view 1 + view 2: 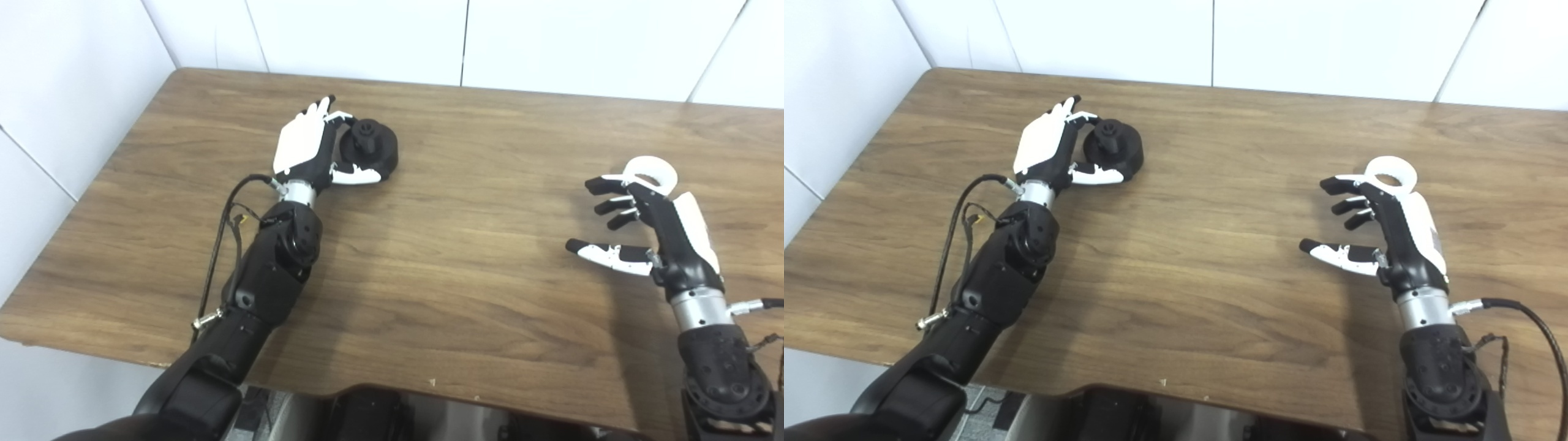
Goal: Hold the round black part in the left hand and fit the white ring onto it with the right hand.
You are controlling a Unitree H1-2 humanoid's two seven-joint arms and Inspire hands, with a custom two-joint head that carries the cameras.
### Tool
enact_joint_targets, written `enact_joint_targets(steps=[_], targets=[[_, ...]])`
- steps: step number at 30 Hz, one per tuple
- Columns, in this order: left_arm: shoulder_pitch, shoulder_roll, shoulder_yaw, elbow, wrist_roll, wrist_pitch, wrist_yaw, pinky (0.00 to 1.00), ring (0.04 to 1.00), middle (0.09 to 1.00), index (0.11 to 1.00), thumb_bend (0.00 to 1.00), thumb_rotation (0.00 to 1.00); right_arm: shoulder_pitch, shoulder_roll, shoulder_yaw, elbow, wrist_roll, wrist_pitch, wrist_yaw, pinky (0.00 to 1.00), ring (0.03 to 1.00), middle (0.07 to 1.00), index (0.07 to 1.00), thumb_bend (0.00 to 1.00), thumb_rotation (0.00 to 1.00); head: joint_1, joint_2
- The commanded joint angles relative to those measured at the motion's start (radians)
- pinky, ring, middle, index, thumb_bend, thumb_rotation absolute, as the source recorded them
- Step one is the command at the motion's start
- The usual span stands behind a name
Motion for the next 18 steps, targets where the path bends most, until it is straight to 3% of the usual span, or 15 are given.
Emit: enact_joint_targets(steps=[1,18], targets=[[-0.049,0.013,0.013,-0.008,-0.001,-0.036,0.047,1.0,1.0,1.0,0.649,0.87,0.32,-0.025,-0.005,-0.011,-0.041,0.009,-0.026,-0.012,0.5,0.62,0.719,0.692,0.73,0.06,0.001,0.0],[-0.045,0.01,0.011,-0.001,-0.018,-0.059,0.068,1.0,1.0,1.0,0.601,0.87,0.27,-0.03,-0.011,-0.014,-0.046,0.011,-0.017,-0.009,0.49,0.614,0.721,0.689,0.73,0.09,-0.001,0.006]])
